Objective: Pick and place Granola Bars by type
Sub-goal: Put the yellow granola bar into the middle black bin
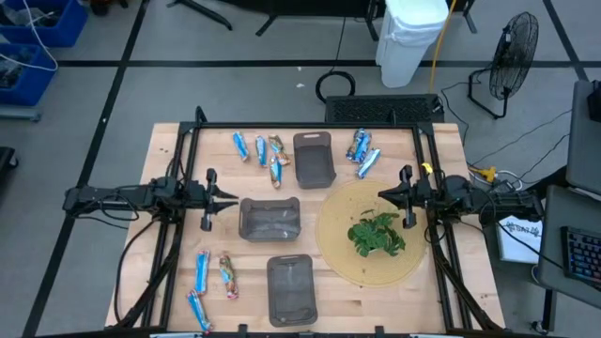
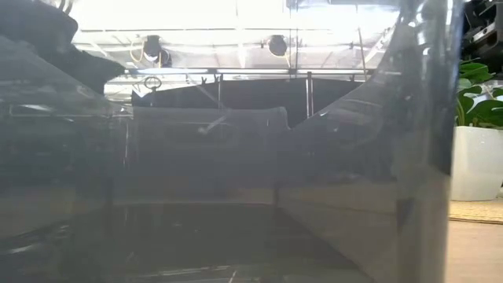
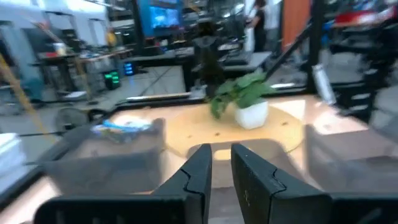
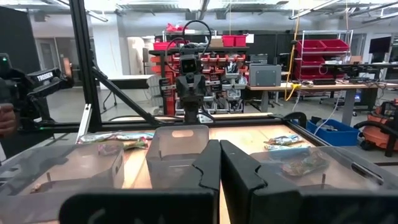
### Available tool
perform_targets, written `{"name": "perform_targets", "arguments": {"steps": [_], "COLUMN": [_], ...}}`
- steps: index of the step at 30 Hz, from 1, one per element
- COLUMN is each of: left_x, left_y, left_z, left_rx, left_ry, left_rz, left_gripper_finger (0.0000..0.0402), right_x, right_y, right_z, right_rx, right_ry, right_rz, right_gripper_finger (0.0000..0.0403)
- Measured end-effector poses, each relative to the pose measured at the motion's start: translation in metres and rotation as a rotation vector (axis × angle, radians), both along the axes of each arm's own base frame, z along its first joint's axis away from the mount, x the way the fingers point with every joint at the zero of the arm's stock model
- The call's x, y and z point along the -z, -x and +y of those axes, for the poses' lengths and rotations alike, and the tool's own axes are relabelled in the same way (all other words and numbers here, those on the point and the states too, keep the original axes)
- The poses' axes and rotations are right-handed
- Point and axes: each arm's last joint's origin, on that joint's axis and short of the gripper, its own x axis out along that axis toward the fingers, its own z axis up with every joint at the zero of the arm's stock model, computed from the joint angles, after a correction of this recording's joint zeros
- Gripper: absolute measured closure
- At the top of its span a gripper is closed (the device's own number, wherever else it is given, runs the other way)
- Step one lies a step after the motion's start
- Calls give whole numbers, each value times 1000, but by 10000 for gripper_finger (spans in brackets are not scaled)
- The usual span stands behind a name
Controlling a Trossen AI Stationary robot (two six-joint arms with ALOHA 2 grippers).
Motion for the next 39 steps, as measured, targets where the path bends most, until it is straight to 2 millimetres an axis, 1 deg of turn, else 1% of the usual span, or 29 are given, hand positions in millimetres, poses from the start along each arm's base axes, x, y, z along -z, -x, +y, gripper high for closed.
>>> {"name": "perform_targets", "arguments": {"steps": [2, 4, 6, 9, 11, 13, 18, 21, 24, 28, 30, 32, 39], "left_x": [1, 1, 1, 2, 2, -5, -37, -52, -54, -50, -48, -49, -51], "left_y": [0, 0, 1, 4, 7, 10, 8, 2, -9, -30, -40, -51, -79], "left_z": [1, 3, 7, 16, 21, 26, 37, 49, 64, 91, 106, 122, 173], "left_rx": [-23, -94, -255, -566, -755, -854, -832, -885, -943, -959, -967, -970, -1046], "left_ry": [-36, -51, -4, 93, 102, 126, 217, 238, 292, 442, 522, 589, 876], "left_rz": [11, 14, 14, -8, 14, 57, 157, 266, 398, 533, 584, 612, 754], "left_gripper_finger": [334, 334, 334, 334, 335, 335, 334, 334, 334, 327, 310, 282, 154], "right_x": [0, 0, 0, 0, 0, 0, 0, 0, 0, 0, 0, 0, 0], "right_y": [0, 0, 0, 0, 0, 0, 0, 0, 0, 0, 0, 0, 0], "right_z": [0, 0, 0, 0, 0, 0, 0, 0, 0, 0, 0, 0, 0], "right_rx": [0, 0, 0, 0, 0, 1, 2, 3, 3, 4, 3, 3, 1], "right_ry": [0, 0, 0, 0, 0, 0, 0, 0, 4, 5, 6, 6, 7], "right_rz": [0, 0, 0, 0, 0, 0, 0, 0, 0, 0, 0, 0, 1], "right_gripper_finger": [403, 403, 403, 403, 403, 403, 403, 403, 403, 403, 403, 403, 403]}}
